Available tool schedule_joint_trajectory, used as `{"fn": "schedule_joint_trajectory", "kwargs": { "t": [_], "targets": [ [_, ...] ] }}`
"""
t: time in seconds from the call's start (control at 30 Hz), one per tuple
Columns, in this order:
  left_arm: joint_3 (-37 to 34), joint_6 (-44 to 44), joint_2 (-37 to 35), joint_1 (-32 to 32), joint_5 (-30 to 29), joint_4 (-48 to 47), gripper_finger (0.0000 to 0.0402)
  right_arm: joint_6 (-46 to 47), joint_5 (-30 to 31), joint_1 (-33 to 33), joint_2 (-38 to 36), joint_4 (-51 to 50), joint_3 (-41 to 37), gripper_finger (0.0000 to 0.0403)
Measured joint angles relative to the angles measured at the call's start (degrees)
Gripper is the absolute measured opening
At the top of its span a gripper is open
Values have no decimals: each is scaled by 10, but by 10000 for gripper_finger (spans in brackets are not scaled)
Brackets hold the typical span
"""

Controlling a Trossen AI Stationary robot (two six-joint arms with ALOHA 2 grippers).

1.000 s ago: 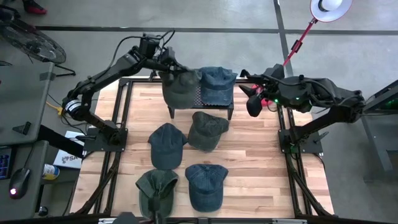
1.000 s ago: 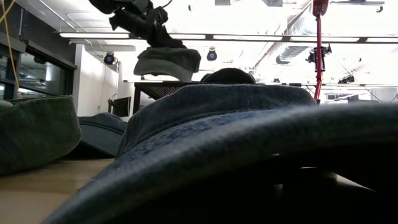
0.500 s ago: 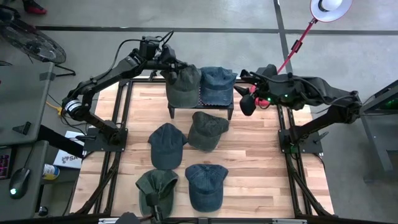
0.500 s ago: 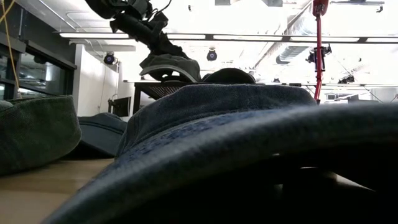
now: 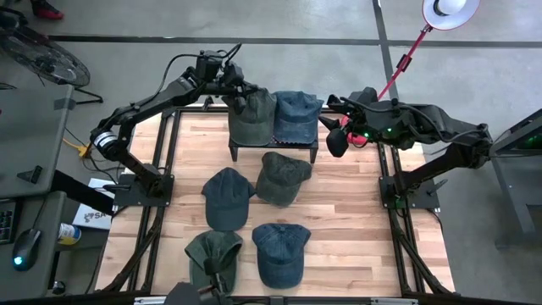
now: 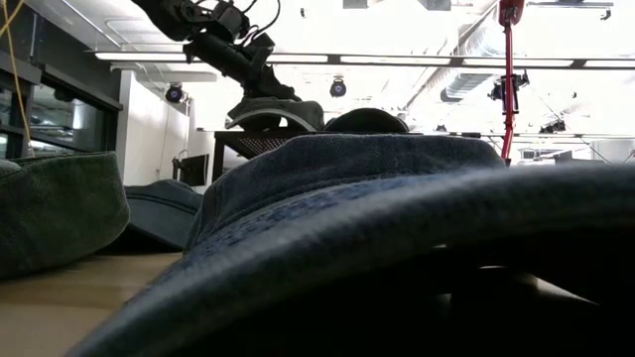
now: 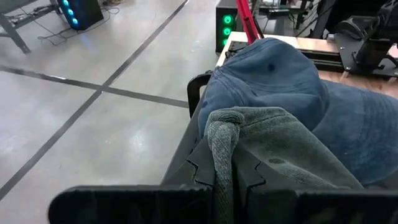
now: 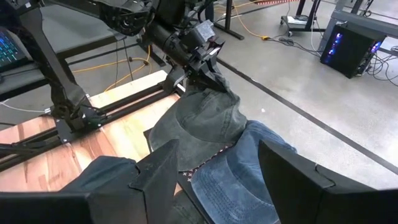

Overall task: Pick & Place hat
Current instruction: Put the bottom right dark green cap on the shelf

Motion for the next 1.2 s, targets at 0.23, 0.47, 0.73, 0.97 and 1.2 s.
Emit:
{"fn": "schedule_joint_trajectory", "kwargs": {
  "t": [0.23, 0.47, 0.73, 0.97, 1.2],
  "targets": [
    [0, 0, 0, 0, 0, 0, 17, -2, 0, 0, 0, 0, 0, 213],
    [0, 0, 0, 0, -12, -2, 13, -4, -1, 0, 0, 0, 0, 213],
    [0, 1, 0, 0, -22, -5, 32, -4, -1, 0, 0, 0, 0, 213],
    [0, 2, 0, 0, -29, -6, 81, -4, -13, 0, 0, 0, 0, 213],
    [0, 1, 0, 0, -29, 0, 140, -1, -26, 0, 0, 0, 0, 213]
  ]
}}
